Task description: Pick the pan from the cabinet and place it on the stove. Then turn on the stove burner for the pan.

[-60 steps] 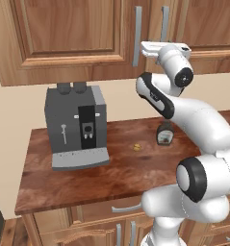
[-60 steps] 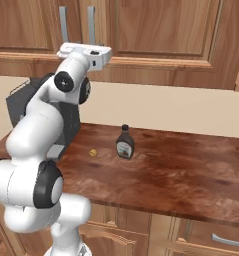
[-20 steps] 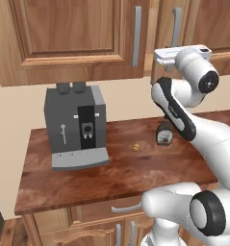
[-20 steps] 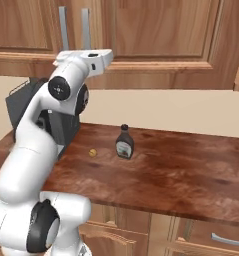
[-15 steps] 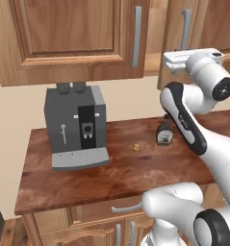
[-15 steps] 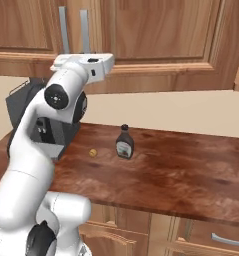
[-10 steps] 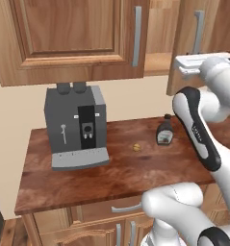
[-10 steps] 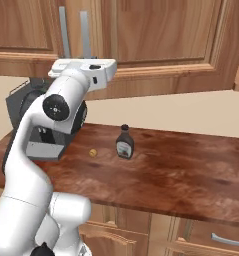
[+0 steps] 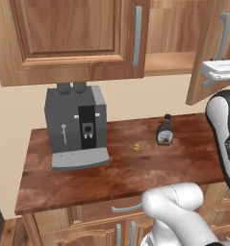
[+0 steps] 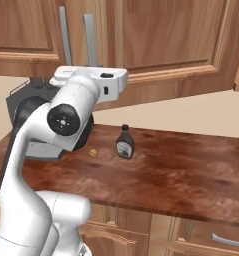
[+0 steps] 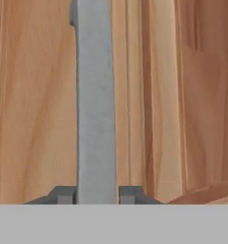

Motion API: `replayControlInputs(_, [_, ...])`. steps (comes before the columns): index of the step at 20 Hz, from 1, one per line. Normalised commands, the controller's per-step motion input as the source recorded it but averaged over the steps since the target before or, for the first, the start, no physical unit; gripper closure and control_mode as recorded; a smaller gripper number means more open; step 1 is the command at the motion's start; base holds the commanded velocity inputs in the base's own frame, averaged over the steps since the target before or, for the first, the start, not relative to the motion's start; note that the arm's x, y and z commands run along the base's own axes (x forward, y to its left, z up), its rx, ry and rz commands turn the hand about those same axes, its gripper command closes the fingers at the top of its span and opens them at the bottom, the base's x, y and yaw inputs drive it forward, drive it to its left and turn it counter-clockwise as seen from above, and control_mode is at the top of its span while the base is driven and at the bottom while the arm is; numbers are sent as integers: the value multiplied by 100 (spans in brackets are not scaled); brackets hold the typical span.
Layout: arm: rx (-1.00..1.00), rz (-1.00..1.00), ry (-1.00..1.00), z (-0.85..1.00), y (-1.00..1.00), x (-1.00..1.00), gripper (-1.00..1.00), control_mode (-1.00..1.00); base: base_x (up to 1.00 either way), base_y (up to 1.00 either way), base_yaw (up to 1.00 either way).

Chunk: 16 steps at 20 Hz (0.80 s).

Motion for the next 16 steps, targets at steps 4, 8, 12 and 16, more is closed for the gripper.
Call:
replayControlInputs(4, [0,0,13,-25,-18,-35,-100,-100,0,0,0])
replayControlInputs(8, [0,0,4,-5,2,-44,-100,-100,0,0,0])
replayControlInputs(12, [-1,-4,-1,0,17,-66,-100,-100,0,0,0])
replayControlInputs(16, [-12,-8,-2,0,31,-73,-100,-100,0,0,0])
